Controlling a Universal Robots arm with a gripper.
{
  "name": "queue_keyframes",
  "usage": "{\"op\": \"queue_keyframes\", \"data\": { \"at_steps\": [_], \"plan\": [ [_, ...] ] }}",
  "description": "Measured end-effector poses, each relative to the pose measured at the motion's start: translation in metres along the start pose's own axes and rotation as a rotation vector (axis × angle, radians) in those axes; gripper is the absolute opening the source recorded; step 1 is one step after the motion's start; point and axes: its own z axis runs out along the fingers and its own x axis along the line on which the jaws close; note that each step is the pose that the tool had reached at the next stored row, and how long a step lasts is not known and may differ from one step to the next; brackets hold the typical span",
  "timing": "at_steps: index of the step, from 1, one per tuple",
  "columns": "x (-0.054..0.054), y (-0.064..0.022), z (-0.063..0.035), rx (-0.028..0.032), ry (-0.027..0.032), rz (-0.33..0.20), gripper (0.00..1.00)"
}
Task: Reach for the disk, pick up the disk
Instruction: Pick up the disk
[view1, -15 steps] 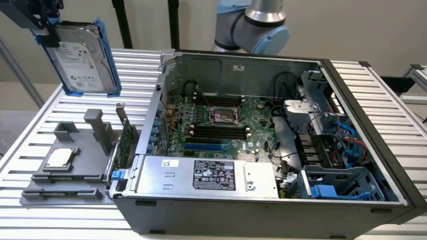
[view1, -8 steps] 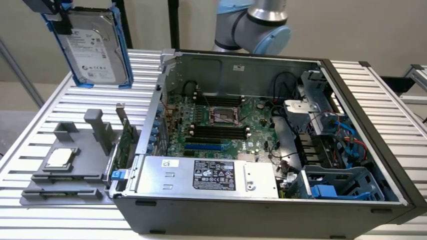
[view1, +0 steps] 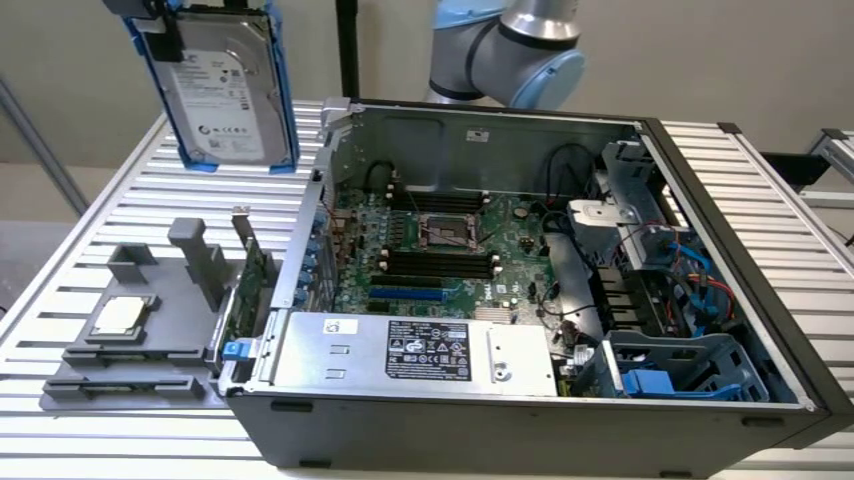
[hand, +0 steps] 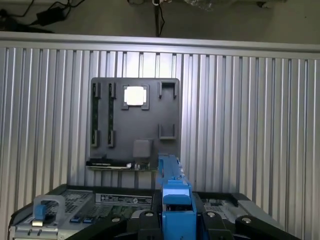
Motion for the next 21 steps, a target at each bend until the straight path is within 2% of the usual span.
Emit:
{"op": "queue_keyframes", "data": {
  "at_steps": [9,21],
  "plan": [
    [0.005,-0.0405,-0.0116,-0.0028,-0.0001,0.0,0.33],
    [0.017,-0.0946,-0.0191,-0.004,-0.0002,0.0,0.33]
  ]
}}
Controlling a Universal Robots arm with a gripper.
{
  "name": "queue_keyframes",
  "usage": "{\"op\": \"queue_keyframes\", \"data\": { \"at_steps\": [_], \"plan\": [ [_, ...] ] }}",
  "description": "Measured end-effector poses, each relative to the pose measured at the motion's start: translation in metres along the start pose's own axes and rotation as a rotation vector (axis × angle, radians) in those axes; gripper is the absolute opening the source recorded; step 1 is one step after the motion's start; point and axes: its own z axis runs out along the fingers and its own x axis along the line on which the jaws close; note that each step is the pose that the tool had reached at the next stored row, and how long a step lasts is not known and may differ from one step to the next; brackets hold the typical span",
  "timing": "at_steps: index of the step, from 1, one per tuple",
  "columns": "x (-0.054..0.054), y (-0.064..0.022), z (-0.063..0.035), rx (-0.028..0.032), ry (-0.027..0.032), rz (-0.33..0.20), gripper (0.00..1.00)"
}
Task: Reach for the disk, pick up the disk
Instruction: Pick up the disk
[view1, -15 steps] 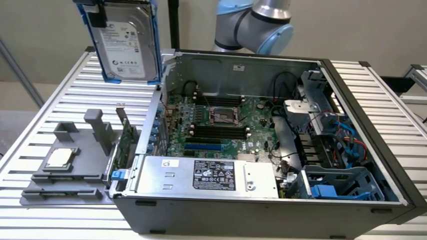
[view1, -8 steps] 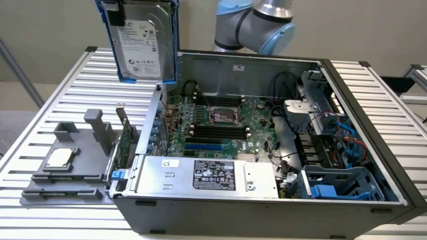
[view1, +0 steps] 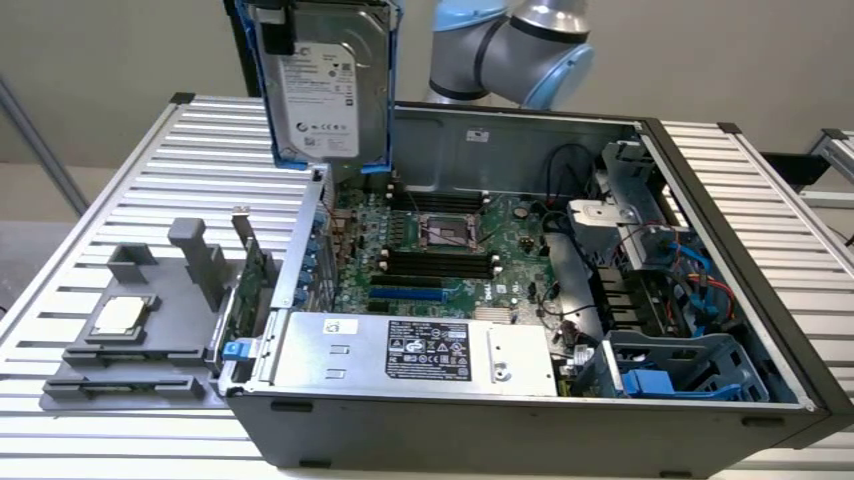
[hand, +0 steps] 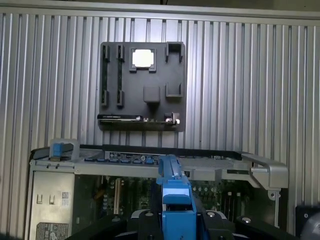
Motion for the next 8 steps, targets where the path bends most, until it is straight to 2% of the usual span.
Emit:
{"op": "queue_keyframes", "data": {
  "at_steps": [8],
  "plan": [
    [0.01,-0.0362,-0.0022,-0.0019,0.0001,0.0,0.33]
  ]
}}
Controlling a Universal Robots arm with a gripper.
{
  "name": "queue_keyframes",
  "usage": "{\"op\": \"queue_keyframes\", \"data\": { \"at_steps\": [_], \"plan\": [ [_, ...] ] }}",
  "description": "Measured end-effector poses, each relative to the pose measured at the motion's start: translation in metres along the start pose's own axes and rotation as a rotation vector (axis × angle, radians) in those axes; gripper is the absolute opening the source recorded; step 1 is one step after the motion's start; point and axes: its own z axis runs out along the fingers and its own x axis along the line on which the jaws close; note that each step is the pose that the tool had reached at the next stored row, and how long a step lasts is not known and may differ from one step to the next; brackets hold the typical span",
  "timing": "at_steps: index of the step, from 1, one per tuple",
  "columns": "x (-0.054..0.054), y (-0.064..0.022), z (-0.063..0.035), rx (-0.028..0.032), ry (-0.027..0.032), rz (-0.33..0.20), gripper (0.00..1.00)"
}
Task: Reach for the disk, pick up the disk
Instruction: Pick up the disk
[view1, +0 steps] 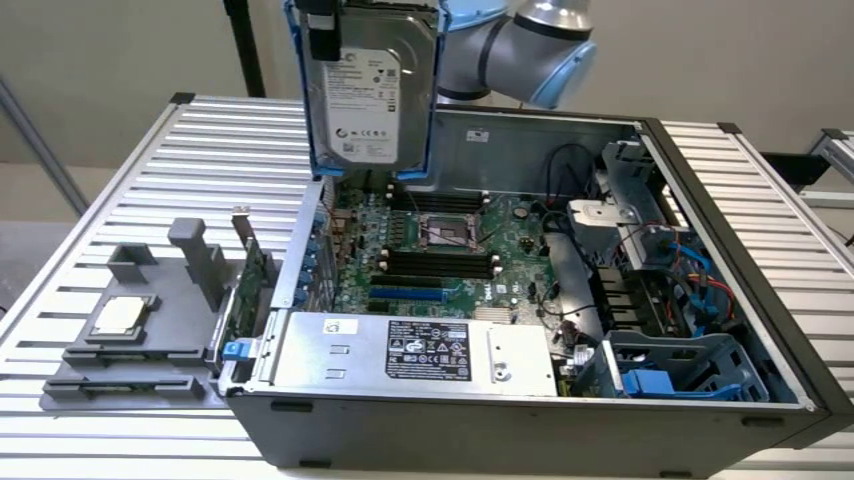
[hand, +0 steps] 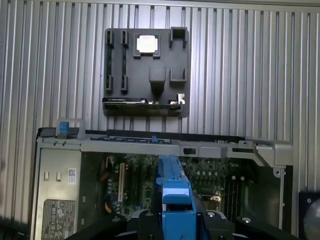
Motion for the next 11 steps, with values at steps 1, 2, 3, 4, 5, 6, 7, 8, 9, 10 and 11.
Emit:
{"op": "queue_keyframes", "data": {
  "at_steps": [1,2,3,4,5,6,7,8,9,10,11],
  "plan": [
    [0.001,-0.0045,-0.0001,-0.0002,0.0,0.0,0.33],
    [0.003,-0.0089,-0.0003,-0.0003,0.0,0.0,0.33],
    [0.004,-0.0132,-0.0004,-0.0003,-0.0001,0.0,0.33],
    [0.006,-0.0173,-0.0004,-0.0002,-0.0001,0.0,0.33],
    [0.007,-0.0212,-0.0005,-0.0003,0.0,0.0,0.33],
    [0.009,-0.0252,-0.0005,-0.0003,0.0,0.0,0.33],
    [0.011,-0.0295,-0.0006,-0.0003,0.0,0.0,0.33],
    [0.013,-0.0337,-0.0006,-0.0003,-0.0001,0.0,0.33],
    [0.014,-0.0382,-0.0007,-0.0003,0.0,0.0,0.33],
    [0.016,-0.0424,-0.0007,-0.0003,0.0,0.0,0.33],
    [0.018,-0.0468,-0.0007,-0.0002,-0.0001,0.0,0.33]
  ]
}}
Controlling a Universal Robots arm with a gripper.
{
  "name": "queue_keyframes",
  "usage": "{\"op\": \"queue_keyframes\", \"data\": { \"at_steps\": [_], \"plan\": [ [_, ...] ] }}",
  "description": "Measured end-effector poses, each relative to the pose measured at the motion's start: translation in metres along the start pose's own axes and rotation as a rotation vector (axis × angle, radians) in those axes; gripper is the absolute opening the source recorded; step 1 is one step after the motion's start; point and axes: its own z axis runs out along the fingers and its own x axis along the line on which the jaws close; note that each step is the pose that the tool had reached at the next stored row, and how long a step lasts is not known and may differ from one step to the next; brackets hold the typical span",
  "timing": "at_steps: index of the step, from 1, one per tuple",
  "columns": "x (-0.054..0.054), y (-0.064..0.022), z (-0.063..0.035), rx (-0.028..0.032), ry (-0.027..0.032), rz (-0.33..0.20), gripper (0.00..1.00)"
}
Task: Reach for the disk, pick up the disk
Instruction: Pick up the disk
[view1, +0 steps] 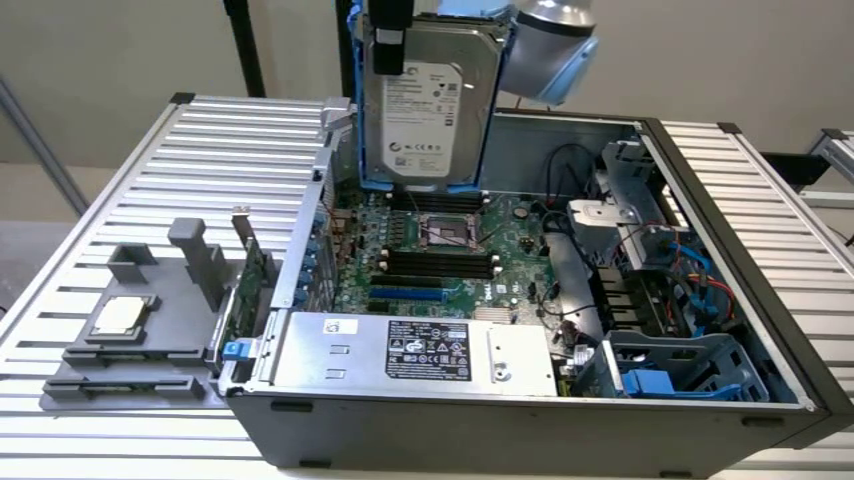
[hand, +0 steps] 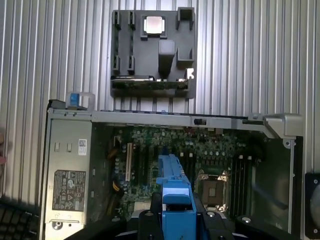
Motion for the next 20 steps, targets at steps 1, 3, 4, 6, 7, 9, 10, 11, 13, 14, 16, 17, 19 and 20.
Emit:
{"op": "queue_keyframes", "data": {
  "at_steps": [1,3,4,6,7,9,10,11,13,14,16,17,19,20],
  "plan": [
    [0.002,-0.0041,0.0,0.0,0.0,0.0,0.33],
    [0.005,-0.0123,0.0,-0.0001,0.0,0.0,0.33],
    [0.006,-0.0162,0.0,0.0,0.0,0.0,0.33],
    [0.009,-0.0235,0.0,-0.0001,0.0001,0.0,0.33],
    [0.011,-0.0268,0.0,-0.0001,0.0001,0.0,0.33],
    [0.015,-0.0332,0.0001,-0.0001,0.0002,0.0,0.33],
    [0.017,-0.0358,0.0001,0.0,0.0,0.0,0.33],
    [0.019,-0.0386,0.0001,0.0002,0.0,0.0,0.33],
    [0.022,-0.0442,0.0,0.0007,0.0,0.0,0.33],
    [0.024,-0.047,-0.0001,0.0009,0.0,0.0,0.33],
    [0.028,-0.0529,-0.0003,0.0014,0.0001,0.0,0.33],
    [0.029,-0.0562,-0.0004,0.0016,0.0001,0.0,0.33],
    [0.032,-0.0627,-0.0006,0.0019,0.0001,0.0,0.33],
    [0.034,-0.066,-0.0008,0.002,0.0001,0.0,0.33]
  ]
}}
